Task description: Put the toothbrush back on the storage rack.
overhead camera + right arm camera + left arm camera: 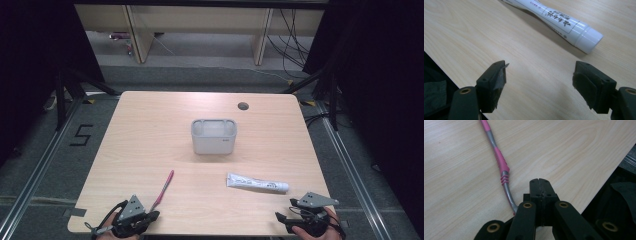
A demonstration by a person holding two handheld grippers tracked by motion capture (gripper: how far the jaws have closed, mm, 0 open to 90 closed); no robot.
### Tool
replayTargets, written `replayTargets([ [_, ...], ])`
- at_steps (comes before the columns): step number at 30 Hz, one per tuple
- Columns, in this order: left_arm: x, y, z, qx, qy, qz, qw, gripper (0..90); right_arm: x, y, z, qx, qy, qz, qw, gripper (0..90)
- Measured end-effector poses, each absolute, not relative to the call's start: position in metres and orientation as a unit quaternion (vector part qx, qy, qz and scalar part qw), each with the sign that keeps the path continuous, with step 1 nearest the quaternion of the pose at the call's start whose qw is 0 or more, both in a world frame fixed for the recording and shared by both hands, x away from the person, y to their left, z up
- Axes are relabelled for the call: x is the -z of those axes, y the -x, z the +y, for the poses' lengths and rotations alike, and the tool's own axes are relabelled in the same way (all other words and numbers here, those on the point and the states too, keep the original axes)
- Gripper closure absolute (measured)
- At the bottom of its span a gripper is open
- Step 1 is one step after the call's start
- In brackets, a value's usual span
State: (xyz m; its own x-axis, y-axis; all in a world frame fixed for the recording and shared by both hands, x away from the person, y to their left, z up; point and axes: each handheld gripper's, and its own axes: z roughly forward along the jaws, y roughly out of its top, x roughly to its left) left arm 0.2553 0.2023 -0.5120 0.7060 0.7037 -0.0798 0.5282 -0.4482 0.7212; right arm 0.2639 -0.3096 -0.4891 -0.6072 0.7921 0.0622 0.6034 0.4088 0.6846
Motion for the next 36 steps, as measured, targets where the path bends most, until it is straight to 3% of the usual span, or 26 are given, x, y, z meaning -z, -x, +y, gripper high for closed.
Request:
replayTargets([
  [36,0.515,-0.285,0.229,-0.160,-0.825,0.415,0.349,89.5,0.488,-0.262,-0.309,-0.343,-0.432,0.824,0.131,27.3],
])
